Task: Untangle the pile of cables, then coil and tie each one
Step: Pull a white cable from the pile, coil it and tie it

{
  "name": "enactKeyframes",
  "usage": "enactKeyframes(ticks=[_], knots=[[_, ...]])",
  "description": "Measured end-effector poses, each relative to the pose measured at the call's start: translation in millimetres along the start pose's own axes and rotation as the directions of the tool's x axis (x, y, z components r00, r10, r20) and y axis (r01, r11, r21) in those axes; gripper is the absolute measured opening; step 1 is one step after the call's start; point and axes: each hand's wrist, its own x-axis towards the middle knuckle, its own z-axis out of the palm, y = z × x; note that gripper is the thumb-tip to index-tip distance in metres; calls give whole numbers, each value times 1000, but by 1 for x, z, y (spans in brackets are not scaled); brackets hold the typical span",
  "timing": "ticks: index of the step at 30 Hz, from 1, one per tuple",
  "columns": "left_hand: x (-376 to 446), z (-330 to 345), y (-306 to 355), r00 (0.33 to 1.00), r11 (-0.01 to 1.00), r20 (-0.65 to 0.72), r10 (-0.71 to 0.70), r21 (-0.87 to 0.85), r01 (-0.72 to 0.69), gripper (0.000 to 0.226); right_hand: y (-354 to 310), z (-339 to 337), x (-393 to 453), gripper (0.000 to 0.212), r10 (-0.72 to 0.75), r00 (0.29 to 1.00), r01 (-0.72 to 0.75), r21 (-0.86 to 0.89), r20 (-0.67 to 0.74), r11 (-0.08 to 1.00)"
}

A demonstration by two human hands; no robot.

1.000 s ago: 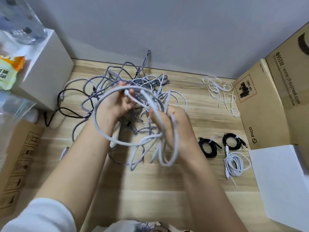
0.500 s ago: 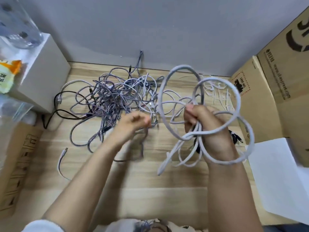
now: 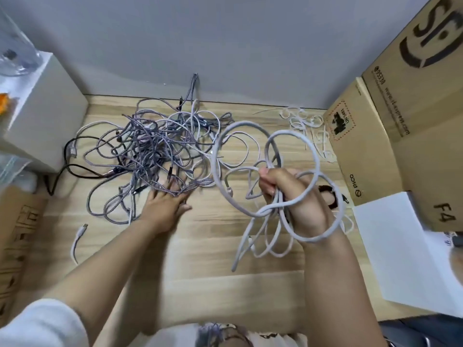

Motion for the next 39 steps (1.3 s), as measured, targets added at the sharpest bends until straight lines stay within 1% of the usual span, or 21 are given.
enactKeyframes(ticks=[4, 6, 8, 10, 11, 12, 13, 14, 15, 16, 19, 21, 23, 25, 27, 30, 32, 34, 36, 38, 39], knots=[[40, -20, -9, 997, 985, -15, -81, -151, 77, 56, -8, 10, 17, 54, 157, 988, -157, -66, 2, 985], [56, -29, -13, 978, 936, 90, -188, -285, 206, 66, -13, 13, 16, 51, 181, 983, -177, -68, 42, 982], [60, -43, -6, 945, 916, 218, -243, -270, 298, 60, -9, 10, 9, 49, 151, 988, -148, -79, 40, 986], [48, -69, 6, 941, 938, 286, -181, -238, 252, 44, -3, 7, 1, 44, 104, 993, -102, -50, 50, 994], [40, -84, 13, 955, 949, 283, -93, -263, 171, 37, 0, 6, -1, 43, 99, 993, -97, -34, 56, 995], [28, -96, 17, 969, 921, 245, 22, -382, 76, 33, 0, 7, -2, 44, 101, 993, -101, -9, 62, 995], [12, -107, 23, 973, 821, 179, 143, -571, -16, 33, 0, 7, -3, 45, 108, 993, -109, 22, 55, 994], [-8, -116, 31, 962, 644, 92, 257, -759, -100, 37, 0, 9, -3, 49, 107, 993, -110, 55, 46, 992], [-27, -124, 40, 943, 459, 2, 334, -874, -161, 40, -2, 10, -5, 53, 97, 994, -101, 76, 48, 992], [-40, -127, 47, 923, 352, -55, 380, -915, -199, 39, -4, 13, -8, 56, 77, 996, -80, 78, 48, 994], [-60, -121, 68, 911, 332, -132, 390, -903, -273, 22, -4, 18, -15, 43, -2, 998, -1, 46, 55, 999], [-68, -116, 74, 941, 283, -199, 274, -918, -277, 22, -4, 19, -22, 39, -30, 997, 28, 34, 65, 999], [-76, -116, 76, 963, 170, -234, 131, -952, -254, 26, 0, 17, -25, 40, -21, 999, 20, 37, 41, 999], [-84, -121, 76, 967, 87, -254, 2, -963, -254, 27, 4, 14, -27, 39, 27, 999, -26, -42, 27, 999], [-89, -128, 77, 957, 113, -276, -90, -957, -266, 31, 14, 12, -25, 39, 95, 995, -86, -190, 40, 978], [-97, -136, 84, 920, 219, -346, -185, -927, -305, 34, 43, 12, -18, 39, 253, 967, -232, -338, 20, 912], [-101, -137, 85, 891, 257, -387, -238, -910, -326, 34, 64, 11, -16, 30, 340, 939, -287, -437, 45, 852], [-104, -140, 82, 874, 285, -421, -242, -892, -350, 34, 80, 9, -15, 17, 415, 907, -287, -611, 74, 738], [-109, -143, 81, 869, 340, -452, -201, -864, -371, 33, 80, 7, -16, 21, 428, 900, -208, -782, 82, 588], [-114, -147, 84, 874, 379, -458, -165, -847, -372, 33, 69, 6, -17, 23, 419, 904, -182, -816, 81, 549], [-116, -148, 86, 878, 388, -454, -152, -844, -369, 33, 62, 5, -16, 38, 403, 913, -177, -820, 71, 544]])
